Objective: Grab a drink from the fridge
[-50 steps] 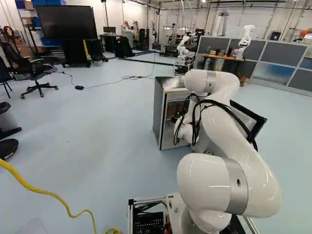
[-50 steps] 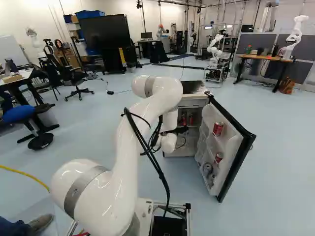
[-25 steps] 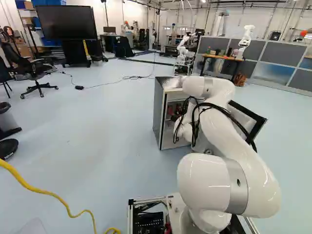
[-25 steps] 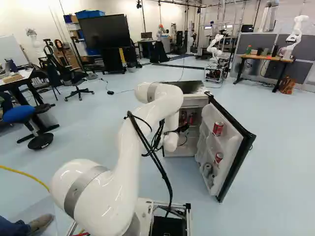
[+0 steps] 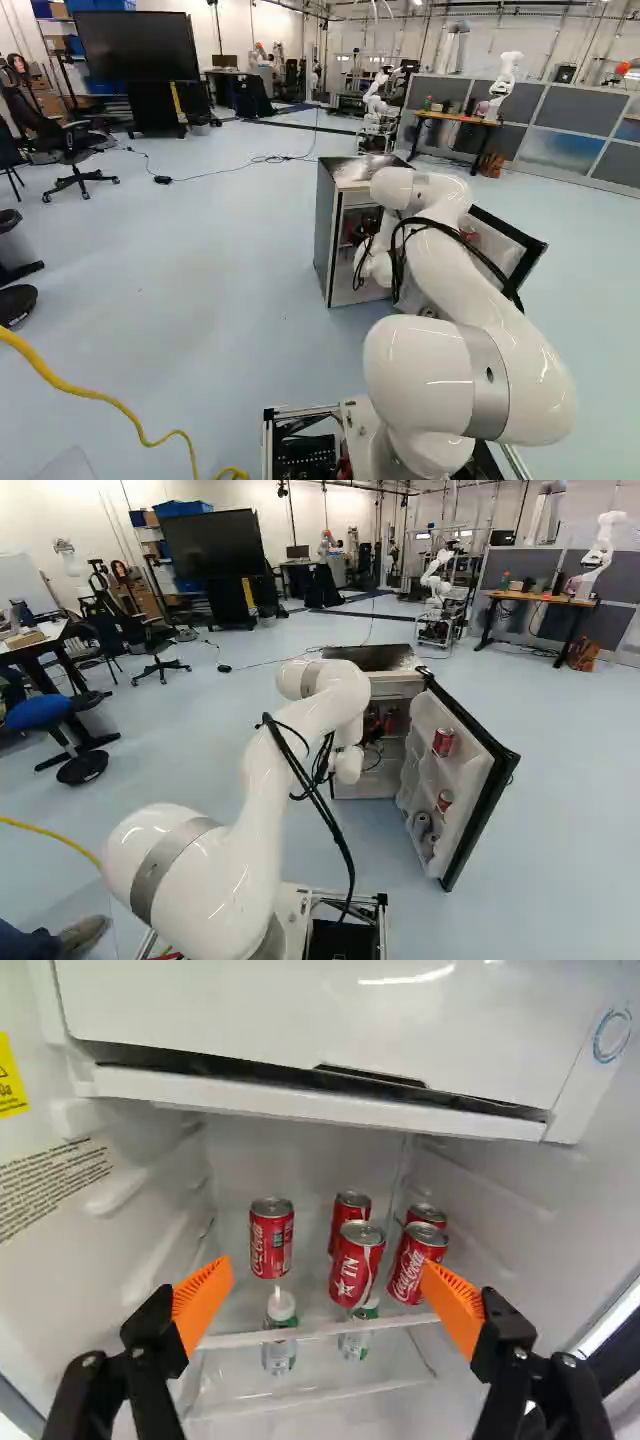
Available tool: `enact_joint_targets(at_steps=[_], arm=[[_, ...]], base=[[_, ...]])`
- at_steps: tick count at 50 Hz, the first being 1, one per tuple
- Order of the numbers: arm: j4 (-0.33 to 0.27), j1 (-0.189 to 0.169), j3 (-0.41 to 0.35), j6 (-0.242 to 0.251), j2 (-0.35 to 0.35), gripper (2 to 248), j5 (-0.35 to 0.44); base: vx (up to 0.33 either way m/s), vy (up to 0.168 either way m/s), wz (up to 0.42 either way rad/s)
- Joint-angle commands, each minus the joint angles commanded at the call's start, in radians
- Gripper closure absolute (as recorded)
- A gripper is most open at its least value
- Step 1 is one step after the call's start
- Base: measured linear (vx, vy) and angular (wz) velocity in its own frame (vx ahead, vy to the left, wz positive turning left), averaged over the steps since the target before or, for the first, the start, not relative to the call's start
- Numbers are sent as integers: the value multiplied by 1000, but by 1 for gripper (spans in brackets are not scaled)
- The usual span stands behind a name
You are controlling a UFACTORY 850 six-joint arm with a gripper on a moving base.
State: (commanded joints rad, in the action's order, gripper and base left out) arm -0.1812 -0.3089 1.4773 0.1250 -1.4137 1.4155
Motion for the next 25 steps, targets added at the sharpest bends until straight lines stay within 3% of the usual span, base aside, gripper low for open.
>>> enact_joint_targets(at_steps=[25], arm=[[9,-2,65,0,-36,3,-15]], base=[[0,0,0]])
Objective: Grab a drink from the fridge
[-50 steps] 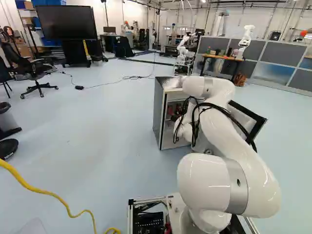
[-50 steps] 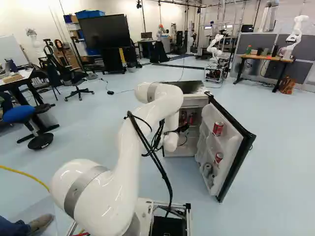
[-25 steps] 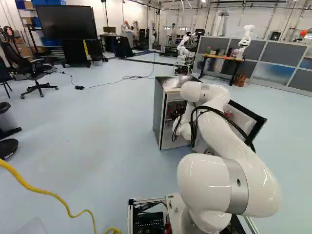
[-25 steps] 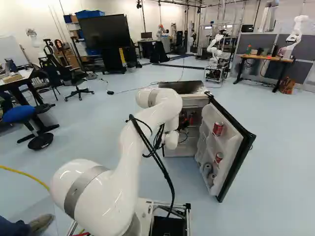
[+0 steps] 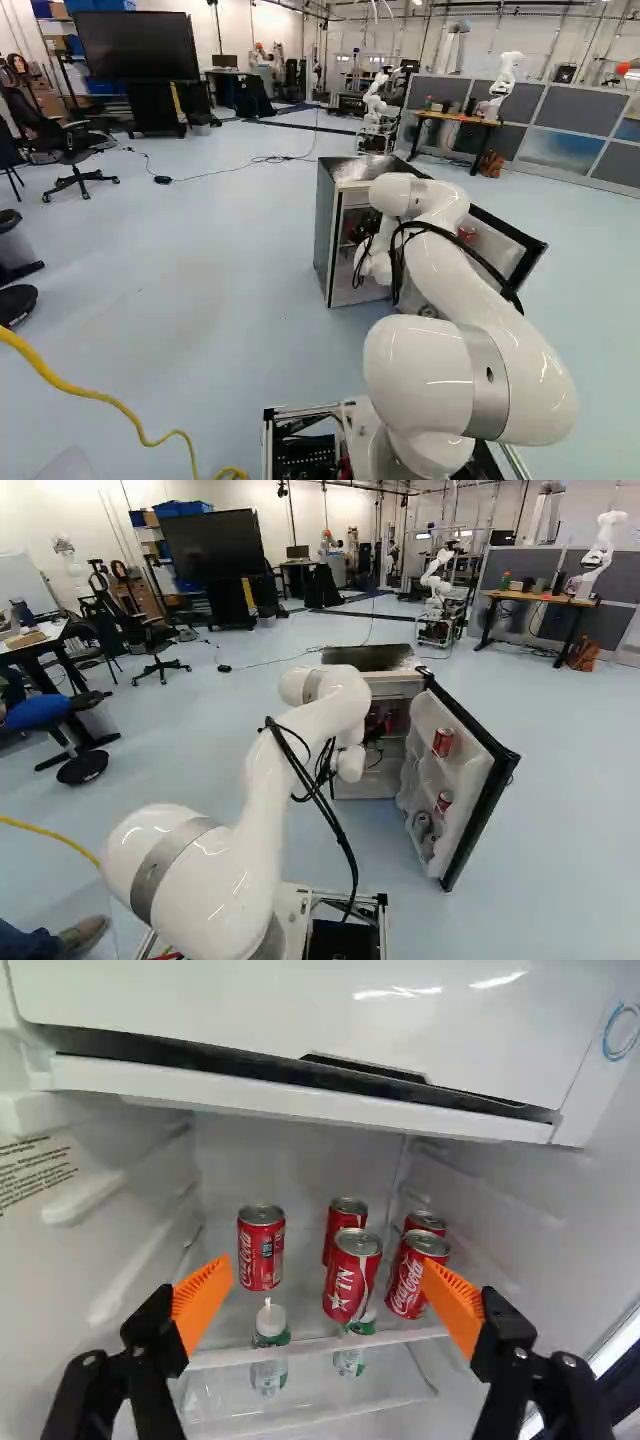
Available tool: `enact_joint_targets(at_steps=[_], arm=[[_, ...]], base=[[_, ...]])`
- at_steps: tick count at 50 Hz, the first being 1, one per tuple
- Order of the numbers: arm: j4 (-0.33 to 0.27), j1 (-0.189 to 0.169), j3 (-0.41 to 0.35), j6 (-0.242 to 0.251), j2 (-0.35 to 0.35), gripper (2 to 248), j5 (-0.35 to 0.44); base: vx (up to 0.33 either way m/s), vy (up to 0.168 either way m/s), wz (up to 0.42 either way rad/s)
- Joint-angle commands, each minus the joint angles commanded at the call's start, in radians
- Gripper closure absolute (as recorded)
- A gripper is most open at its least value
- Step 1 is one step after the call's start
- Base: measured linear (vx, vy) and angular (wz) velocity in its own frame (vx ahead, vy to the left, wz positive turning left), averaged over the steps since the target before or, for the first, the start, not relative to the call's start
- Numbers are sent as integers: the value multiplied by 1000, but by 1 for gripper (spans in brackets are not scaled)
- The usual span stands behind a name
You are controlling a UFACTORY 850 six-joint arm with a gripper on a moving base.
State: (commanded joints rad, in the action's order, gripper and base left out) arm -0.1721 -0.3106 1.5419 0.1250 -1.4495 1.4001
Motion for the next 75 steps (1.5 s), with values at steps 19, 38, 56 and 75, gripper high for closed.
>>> enact_joint_targets(at_steps=[19,38,56,75], arm=[[18,1,17,0,-10,3,-26],[44,3,65,0,-36,3,-70],[55,3,113,-2,-63,3,-88],[55,3,114,-82,-64,3,-89]], base=[[0,0,0],[0,0,0],[0,0,0],[0,0,0]])
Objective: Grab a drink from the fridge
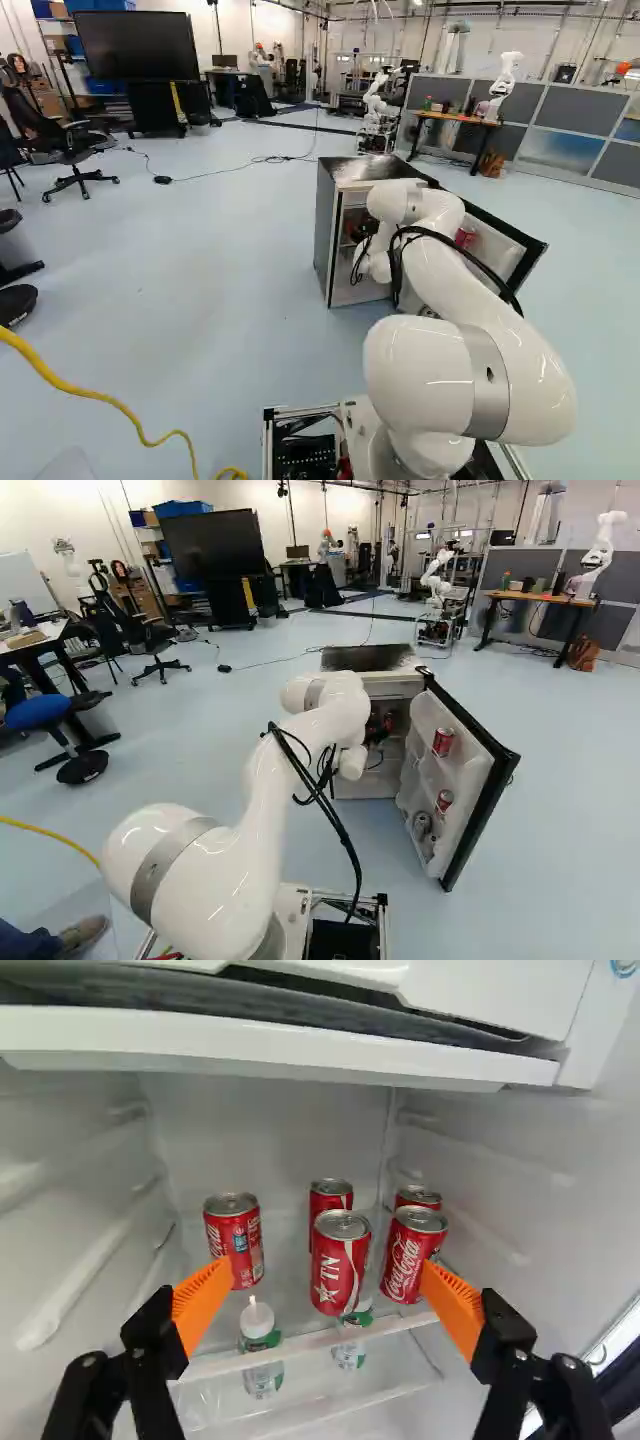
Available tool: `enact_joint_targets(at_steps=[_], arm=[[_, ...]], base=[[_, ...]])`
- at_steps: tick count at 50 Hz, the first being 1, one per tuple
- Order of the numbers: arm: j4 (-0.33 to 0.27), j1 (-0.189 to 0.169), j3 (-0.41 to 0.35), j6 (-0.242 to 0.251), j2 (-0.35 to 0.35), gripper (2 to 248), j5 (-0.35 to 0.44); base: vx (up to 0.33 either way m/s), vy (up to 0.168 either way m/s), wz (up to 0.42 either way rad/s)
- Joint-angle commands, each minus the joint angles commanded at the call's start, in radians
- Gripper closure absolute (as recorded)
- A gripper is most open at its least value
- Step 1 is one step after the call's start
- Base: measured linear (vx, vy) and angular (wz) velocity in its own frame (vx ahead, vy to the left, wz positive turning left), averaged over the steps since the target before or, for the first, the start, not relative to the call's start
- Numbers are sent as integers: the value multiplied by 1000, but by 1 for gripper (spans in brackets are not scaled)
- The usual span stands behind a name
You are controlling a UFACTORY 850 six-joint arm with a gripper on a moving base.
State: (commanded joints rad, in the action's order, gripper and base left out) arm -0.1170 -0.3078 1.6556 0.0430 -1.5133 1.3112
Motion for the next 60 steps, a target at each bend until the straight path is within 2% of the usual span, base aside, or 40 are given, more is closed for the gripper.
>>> enact_joint_targets(at_steps=[11,20,25,46,60], arm=[[0,0,0,-4,0,3,0],[0,0,0,-59,0,3,0],[0,0,0,-70,0,3,0],[0,1,10,-75,-5,3,0],[0,3,45,-75,-26,3,0]], base=[[0,0,0],[0,0,0],[0,0,0],[0,0,0],[0,0,0]])
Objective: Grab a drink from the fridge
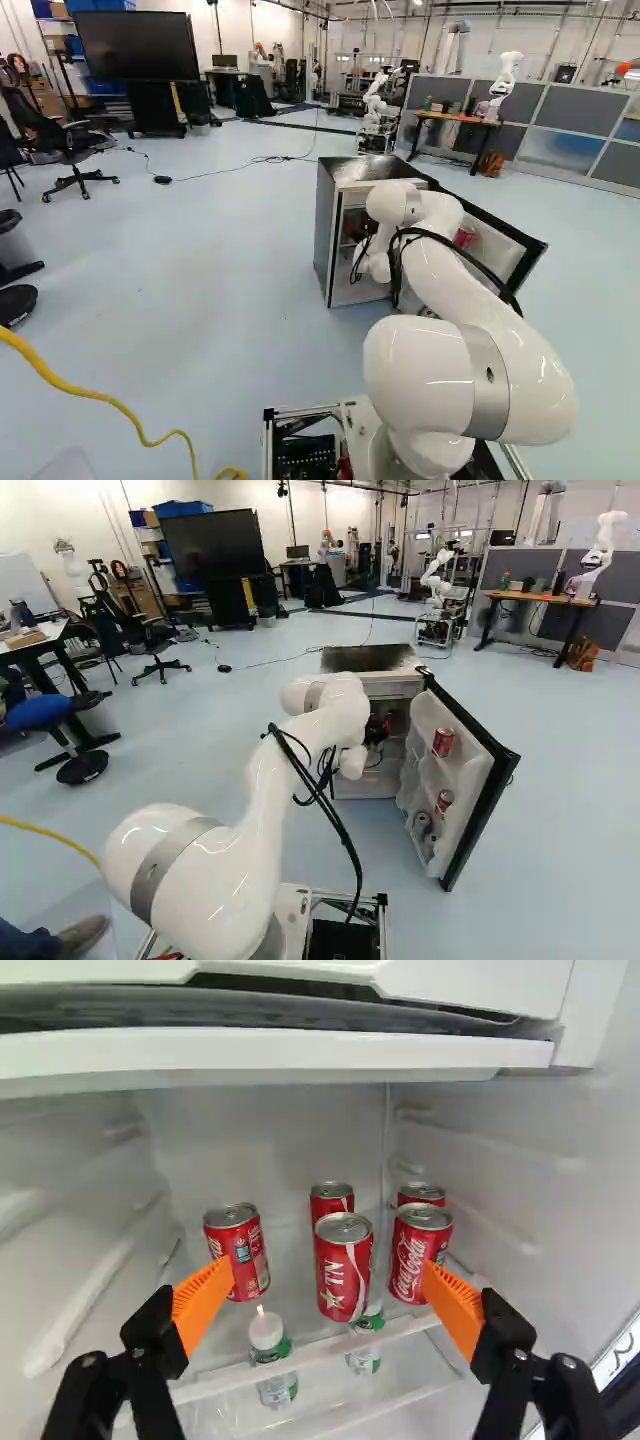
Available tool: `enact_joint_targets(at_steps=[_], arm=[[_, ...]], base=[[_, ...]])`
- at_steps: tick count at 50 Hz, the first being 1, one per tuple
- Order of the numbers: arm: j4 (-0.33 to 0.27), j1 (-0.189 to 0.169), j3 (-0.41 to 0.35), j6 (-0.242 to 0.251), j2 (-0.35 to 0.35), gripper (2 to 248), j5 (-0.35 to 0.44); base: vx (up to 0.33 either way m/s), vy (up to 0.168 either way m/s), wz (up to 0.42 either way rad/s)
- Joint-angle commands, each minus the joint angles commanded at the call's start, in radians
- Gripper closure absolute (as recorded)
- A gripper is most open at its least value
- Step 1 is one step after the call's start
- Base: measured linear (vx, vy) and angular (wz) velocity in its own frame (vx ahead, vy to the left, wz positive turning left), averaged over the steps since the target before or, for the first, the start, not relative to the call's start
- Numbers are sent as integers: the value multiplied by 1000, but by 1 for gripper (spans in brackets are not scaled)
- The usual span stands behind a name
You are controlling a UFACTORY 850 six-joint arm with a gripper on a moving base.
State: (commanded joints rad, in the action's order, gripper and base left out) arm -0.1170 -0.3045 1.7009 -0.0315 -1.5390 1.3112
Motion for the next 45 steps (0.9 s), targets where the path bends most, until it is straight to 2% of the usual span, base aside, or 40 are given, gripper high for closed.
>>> enact_joint_targets(at_steps=[45], arm=[[0,11,165,0,-94,3,-97]], base=[[0,0,0]])
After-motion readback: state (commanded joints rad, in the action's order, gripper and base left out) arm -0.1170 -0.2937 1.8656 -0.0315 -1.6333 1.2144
